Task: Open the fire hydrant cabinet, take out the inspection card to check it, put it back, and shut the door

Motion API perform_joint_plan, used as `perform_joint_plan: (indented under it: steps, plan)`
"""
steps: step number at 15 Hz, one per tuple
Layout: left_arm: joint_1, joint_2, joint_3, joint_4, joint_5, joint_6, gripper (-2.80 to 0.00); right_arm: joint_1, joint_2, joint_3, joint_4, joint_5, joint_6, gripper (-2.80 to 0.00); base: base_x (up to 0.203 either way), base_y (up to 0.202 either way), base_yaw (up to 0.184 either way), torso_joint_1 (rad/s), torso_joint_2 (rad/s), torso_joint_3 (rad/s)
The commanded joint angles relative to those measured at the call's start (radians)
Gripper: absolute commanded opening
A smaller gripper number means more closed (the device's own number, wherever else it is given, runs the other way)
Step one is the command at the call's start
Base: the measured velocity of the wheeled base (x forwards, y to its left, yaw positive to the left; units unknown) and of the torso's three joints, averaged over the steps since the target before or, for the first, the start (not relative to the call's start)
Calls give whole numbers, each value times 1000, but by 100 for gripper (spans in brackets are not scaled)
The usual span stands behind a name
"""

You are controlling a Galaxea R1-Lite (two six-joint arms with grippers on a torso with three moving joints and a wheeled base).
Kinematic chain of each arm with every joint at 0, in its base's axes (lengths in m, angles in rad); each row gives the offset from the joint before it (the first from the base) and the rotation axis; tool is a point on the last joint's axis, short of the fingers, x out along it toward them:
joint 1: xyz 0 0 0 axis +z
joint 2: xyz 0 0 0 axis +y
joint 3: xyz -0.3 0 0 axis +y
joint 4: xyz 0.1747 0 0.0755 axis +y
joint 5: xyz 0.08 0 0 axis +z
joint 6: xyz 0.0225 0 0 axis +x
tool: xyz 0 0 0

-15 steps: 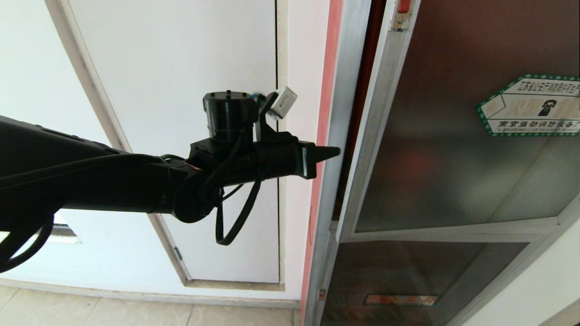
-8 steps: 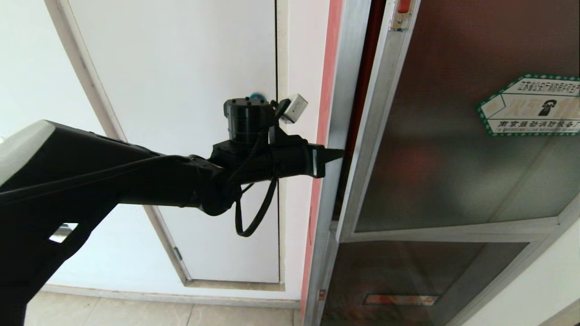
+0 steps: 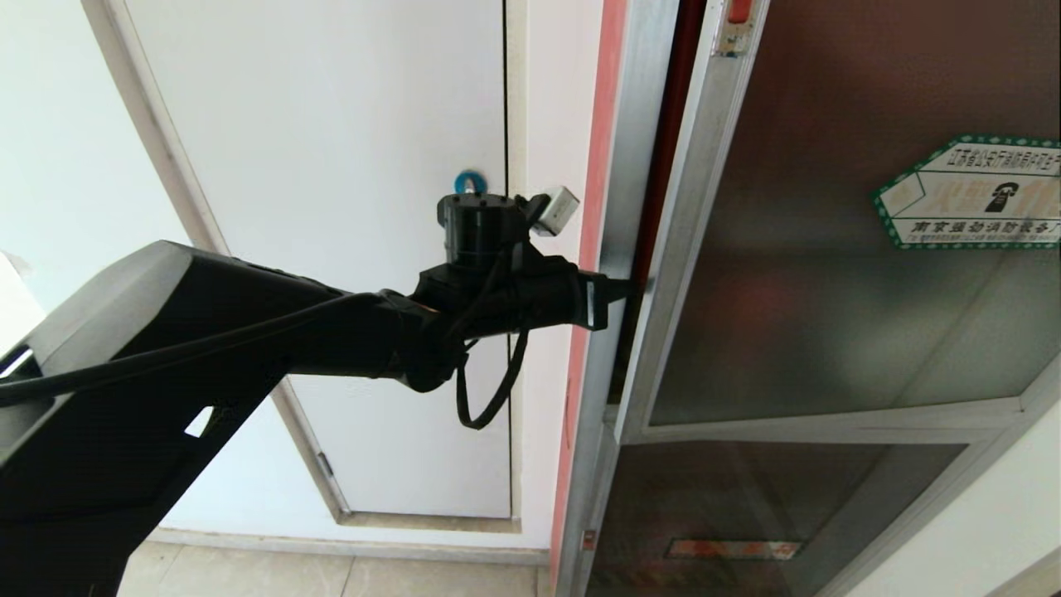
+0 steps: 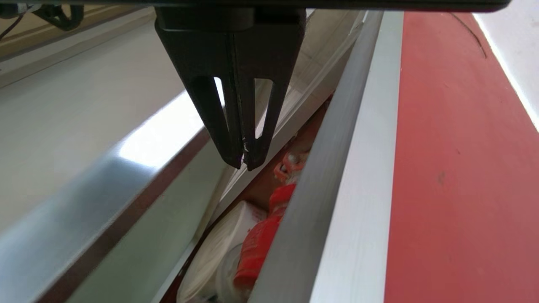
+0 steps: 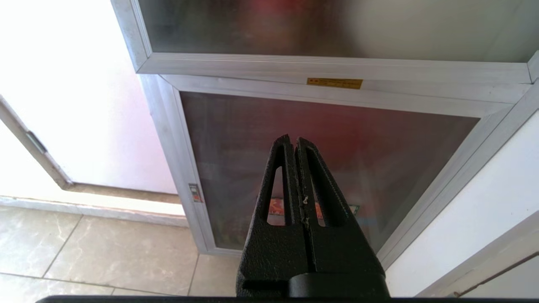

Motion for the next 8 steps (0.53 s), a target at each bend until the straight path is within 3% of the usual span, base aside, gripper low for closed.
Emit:
perform_joint_plan:
  steps: [1,8]
  plan:
    - [0,25,-25,7,0,8,-280,1,1,0,0,0,0,-280,0,0,0,0,0,0]
    - [-55,3,-15,12,5,9,-280,0,1,0,0,0,0,-280,0,0,0,0,0,0]
